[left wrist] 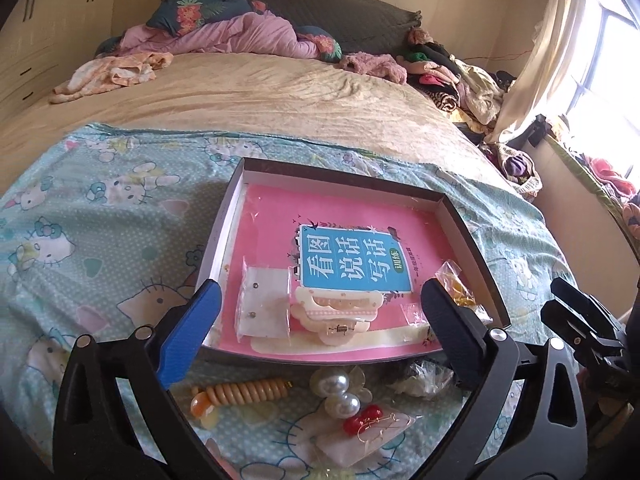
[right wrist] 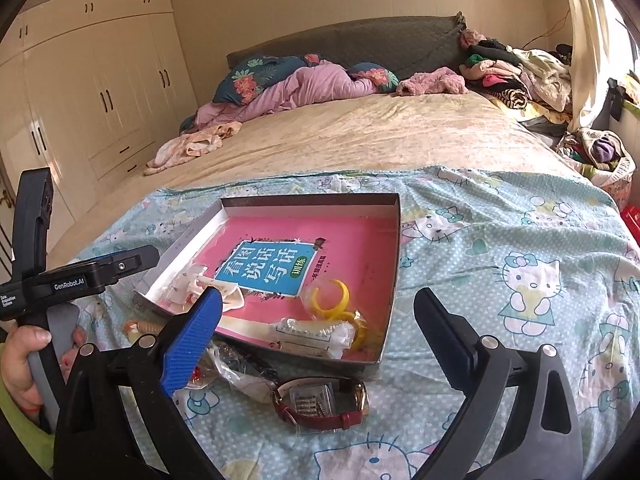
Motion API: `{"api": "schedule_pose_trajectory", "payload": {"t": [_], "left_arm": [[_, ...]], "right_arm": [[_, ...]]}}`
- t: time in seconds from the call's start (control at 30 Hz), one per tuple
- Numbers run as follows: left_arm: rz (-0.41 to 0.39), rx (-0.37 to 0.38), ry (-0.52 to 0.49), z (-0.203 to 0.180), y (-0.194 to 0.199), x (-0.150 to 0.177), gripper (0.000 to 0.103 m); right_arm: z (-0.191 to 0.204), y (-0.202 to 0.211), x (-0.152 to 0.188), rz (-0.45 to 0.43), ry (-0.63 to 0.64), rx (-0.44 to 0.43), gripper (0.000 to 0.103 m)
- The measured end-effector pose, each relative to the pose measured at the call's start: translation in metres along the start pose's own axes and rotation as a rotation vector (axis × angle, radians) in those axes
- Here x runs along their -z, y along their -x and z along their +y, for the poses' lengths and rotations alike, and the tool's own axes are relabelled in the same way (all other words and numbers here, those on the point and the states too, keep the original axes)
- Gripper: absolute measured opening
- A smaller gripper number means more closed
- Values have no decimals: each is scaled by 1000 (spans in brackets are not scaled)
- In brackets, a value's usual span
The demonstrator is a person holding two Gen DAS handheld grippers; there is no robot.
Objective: Organize jewelry
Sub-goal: 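Withdraw both open tools from the box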
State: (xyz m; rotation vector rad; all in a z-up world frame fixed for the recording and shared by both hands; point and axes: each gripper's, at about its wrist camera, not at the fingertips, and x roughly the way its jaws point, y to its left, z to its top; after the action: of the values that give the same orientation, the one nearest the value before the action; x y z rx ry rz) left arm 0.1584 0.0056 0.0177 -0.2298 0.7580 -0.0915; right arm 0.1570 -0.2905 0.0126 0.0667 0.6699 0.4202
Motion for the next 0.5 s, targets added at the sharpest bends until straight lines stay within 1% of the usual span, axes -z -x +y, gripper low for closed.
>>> {"api": "schedule_pose_trajectory", "payload": {"t": [0.27,0.5], "left_arm": [[-58,-1,46,13,31,-6,93],[-85,-2,57,18,50,-2,93]], "right_arm": [[6,19,-5,-38,12,-2,96],[9,30,-4,-47,18,-7,96]]}}
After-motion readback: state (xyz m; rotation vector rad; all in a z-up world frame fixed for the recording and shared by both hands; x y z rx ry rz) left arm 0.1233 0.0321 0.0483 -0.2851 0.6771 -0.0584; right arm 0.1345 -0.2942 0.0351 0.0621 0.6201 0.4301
